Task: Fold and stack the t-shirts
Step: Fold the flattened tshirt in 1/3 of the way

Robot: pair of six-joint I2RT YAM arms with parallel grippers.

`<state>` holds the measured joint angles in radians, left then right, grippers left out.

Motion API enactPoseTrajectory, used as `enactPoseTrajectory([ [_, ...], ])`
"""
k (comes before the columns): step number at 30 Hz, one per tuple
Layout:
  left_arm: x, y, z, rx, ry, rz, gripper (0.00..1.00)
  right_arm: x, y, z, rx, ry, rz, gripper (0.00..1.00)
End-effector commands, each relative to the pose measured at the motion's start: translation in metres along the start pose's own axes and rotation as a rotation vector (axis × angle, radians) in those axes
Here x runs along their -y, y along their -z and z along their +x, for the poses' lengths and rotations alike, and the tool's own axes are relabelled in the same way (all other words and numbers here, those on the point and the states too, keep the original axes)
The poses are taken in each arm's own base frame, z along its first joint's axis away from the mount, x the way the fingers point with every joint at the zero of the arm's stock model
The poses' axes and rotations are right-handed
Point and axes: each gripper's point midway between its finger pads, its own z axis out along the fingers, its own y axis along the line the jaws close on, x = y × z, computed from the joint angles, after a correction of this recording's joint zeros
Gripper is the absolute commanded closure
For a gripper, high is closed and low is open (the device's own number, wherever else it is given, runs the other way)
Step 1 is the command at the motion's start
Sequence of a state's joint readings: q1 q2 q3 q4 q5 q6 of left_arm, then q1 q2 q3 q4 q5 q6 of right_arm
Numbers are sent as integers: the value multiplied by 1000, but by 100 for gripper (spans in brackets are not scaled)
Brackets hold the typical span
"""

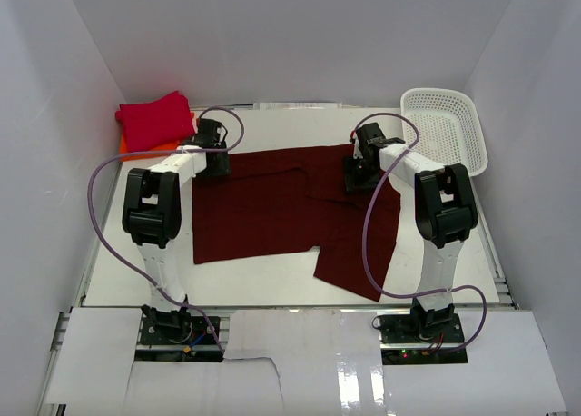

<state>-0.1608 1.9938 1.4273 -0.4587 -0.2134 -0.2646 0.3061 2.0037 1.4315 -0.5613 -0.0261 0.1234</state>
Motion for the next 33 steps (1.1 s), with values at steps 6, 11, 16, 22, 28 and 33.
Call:
enactPoseTrajectory([
  [6,4,-16,-21,45,8,-21,33,4,-16,-3,-4,11,18,35],
  [11,6,-25,-21,35,7,-24,33,4,-16,-4,-4,16,21,35],
  [16,11,-35,-16,8,7,-9,33,11,-21,-3,-15,15,57,35],
  [22,17,-44,-20,-6,4,1,33,17,-29,-10,-28,15,89,35],
  [28,22,-56,-27,-8,8,8,33,21,-36,-27,-28,12,104,35],
  [33,20,-74,-28,-25,23,8,33,26,-45,-39,-26,8,120,35],
])
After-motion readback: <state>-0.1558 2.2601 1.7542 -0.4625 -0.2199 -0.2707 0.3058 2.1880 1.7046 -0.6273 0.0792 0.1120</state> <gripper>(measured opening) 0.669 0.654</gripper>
